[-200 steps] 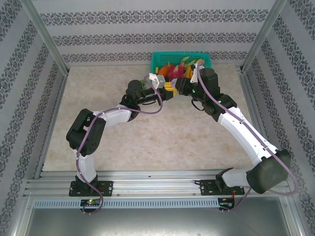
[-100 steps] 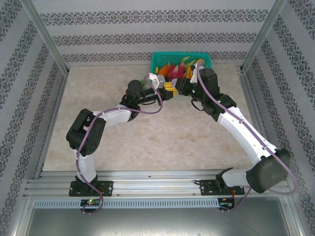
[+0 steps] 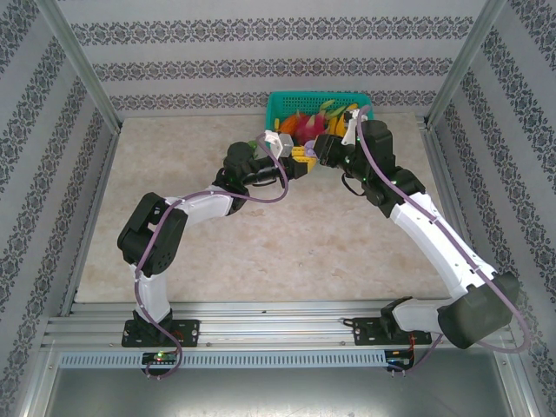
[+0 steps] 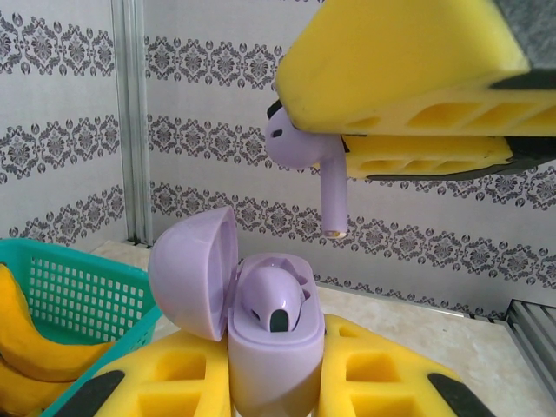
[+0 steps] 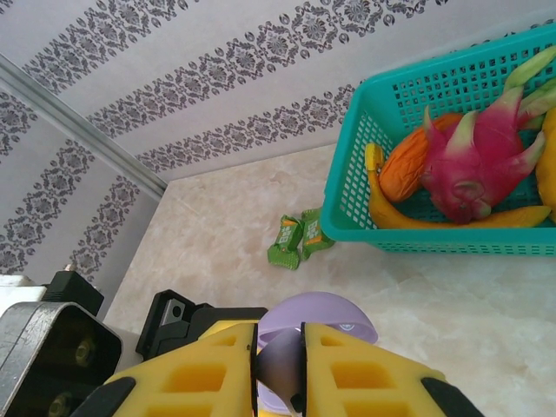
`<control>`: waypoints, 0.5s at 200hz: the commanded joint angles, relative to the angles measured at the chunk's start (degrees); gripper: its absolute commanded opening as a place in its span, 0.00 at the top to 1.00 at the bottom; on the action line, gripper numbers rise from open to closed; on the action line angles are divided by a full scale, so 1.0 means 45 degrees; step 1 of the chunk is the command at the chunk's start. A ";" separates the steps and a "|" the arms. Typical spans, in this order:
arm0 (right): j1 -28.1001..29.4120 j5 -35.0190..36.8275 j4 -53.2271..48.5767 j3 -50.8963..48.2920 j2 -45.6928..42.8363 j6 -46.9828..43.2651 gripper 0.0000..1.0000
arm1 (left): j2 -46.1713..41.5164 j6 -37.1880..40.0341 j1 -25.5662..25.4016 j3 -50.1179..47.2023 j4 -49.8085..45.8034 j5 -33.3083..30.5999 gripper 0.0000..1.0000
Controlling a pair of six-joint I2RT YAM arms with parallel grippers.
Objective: Insert wireless bluetooth earbuds into charging case
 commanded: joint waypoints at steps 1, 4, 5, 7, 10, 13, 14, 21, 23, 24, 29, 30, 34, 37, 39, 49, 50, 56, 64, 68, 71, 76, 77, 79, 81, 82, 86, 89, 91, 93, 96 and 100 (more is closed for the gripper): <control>-0.0170 0.0072 0.0463 -0.0201 0.0011 0.0121 0.82 | -0.0211 -0.0155 -0.0151 0.0177 0.0216 0.0374 1.00; -0.0187 0.0086 0.0474 -0.0210 0.0017 0.0122 0.82 | -0.0209 -0.0152 -0.0151 0.0177 0.0215 0.0386 1.00; -0.0188 0.0084 0.0482 -0.0220 0.0019 0.0130 0.82 | -0.0220 -0.0154 -0.0151 0.0177 0.0220 0.0394 1.00; -0.0185 0.0073 0.0488 -0.0228 0.0040 0.0137 0.82 | -0.0223 -0.0155 -0.0166 0.0177 0.0215 0.0415 1.00; -0.0206 0.0081 0.0504 -0.0230 0.0041 0.0124 0.82 | -0.0230 -0.0160 -0.0170 0.0201 0.0217 0.0413 1.00; -0.0209 0.0065 0.0509 -0.0231 0.0055 0.0139 0.82 | -0.0230 -0.0155 -0.0170 0.0197 0.0205 0.0416 1.00; -0.0199 0.0064 0.0509 -0.0231 0.0067 0.0139 0.82 | -0.0230 -0.0155 -0.0170 0.0197 0.0206 0.0419 1.00; -0.0226 0.0068 0.0534 -0.0231 0.0102 0.0139 0.82 | -0.0248 -0.0150 -0.0199 0.0196 0.0179 0.0426 1.00; -0.0218 0.0064 0.0545 -0.0231 0.0115 0.0129 0.82 | -0.0254 -0.0154 -0.0192 0.0196 0.0180 0.0433 1.00; -0.0224 0.0063 0.0546 -0.0231 0.0117 0.0134 0.82 | -0.0252 -0.0144 -0.0191 0.0196 0.0174 0.0437 1.00; -0.0241 0.0063 0.0546 -0.0231 0.0152 0.0136 0.82 | -0.0282 -0.0154 -0.0190 0.0180 0.0170 0.0426 1.00; -0.0245 0.0063 0.0547 -0.0231 0.0155 0.0137 0.82 | -0.0276 -0.0155 -0.0190 0.0179 0.0169 0.0424 1.00; -0.0243 0.0059 0.0545 -0.0231 0.0186 0.0125 0.82 | -0.0271 -0.0150 -0.0208 0.0177 0.0178 0.0427 1.00; -0.0253 0.0045 0.0533 -0.0231 0.0193 0.0122 0.82 | -0.0301 -0.0154 -0.0209 0.0177 0.0178 0.0439 1.00; -0.0254 0.0053 0.0530 -0.0231 0.0215 0.0130 0.82 | -0.0292 -0.0155 -0.0209 0.0167 0.0180 0.0441 1.00; -0.0261 0.0035 0.0531 -0.0250 0.0264 0.0113 0.82 | -0.0309 -0.0155 -0.0220 0.0177 0.0181 0.0445 1.00; -0.0264 0.0029 0.0530 -0.0250 0.0269 0.0106 0.82 | -0.0309 -0.0155 -0.0224 0.0186 0.0184 0.0453 1.00; -0.0286 0.0010 0.0548 -0.0250 0.0282 0.0120 0.82 | -0.0326 -0.0155 -0.0229 0.0196 0.0173 0.0487 1.00; -0.0306 -0.0013 0.0558 -0.0270 0.0323 0.0126 0.82 | -0.0328 -0.0165 -0.0239 0.0196 0.0168 0.0493 1.00; -0.0307 -0.0015 0.0555 -0.0279 0.0333 0.0122 0.82 | -0.0328 -0.0147 -0.0253 0.0218 0.0150 0.0497 1.00; -0.0307 -0.0011 0.0564 -0.0288 0.0348 0.0129 0.82 | -0.0328 -0.0142 -0.0249 0.0216 0.0148 0.0512 1.00; -0.0306 -0.0031 0.0577 -0.0289 0.0363 0.0131 0.82 | -0.0326 -0.0151 -0.0249 0.0250 0.0156 0.0512 1.00; -0.0307 -0.0033 0.0582 -0.0289 0.0368 0.0125 0.82 | -0.0327 -0.0153 -0.0258 0.0243 0.0152 0.0516 1.00; -0.0317 -0.0035 0.0576 -0.0299 0.0371 0.0130 0.82 | -0.0333 -0.0154 -0.0275 0.0237 0.0159 0.0518 1.00; -0.0309 -0.0035 0.0585 -0.0306 0.0387 0.0127 0.82 | -0.0329 -0.0155 -0.0270 0.0246 0.0165 0.0514 1.00; -0.0308 -0.0045 0.0586 -0.0308 0.0390 0.0127 0.82 | -0.0329 -0.0155 -0.0269 0.0250 0.0166 0.0517 1.00; -0.0296 -0.0053 0.0584 -0.0309 0.0392 0.0132 0.82 | -0.0317 -0.0155 -0.0268 0.0237 0.0150 0.0501 1.00; -0.0306 -0.0071 0.0580 -0.0309 0.0409 0.0145 0.82 | -0.0310 -0.0155 -0.0278 0.0253 0.0153 0.0497 1.00; -0.0307 -0.0073 0.0585 -0.0318 0.0411 0.0140 0.82 | -0.0309 -0.0150 -0.0270 0.0254 0.0159 0.0499 1.00; -0.0307 -0.0074 0.0592 -0.0326 0.0421 0.0149 0.83 | -0.0318 -0.0154 -0.0269 0.0255 0.0155 0.0509 1.00; -0.0307 -0.0074 0.0588 -0.0328 0.0430 0.0145 0.82 | -0.0317 -0.0155 -0.0268 0.0255 0.0166 0.0491 1.00; -0.0298 -0.0090 0.0597 -0.0328 0.0431 0.0142 0.82 | -0.0309 -0.0155 -0.0273 0.0269 0.0159 0.0485 1.00</control>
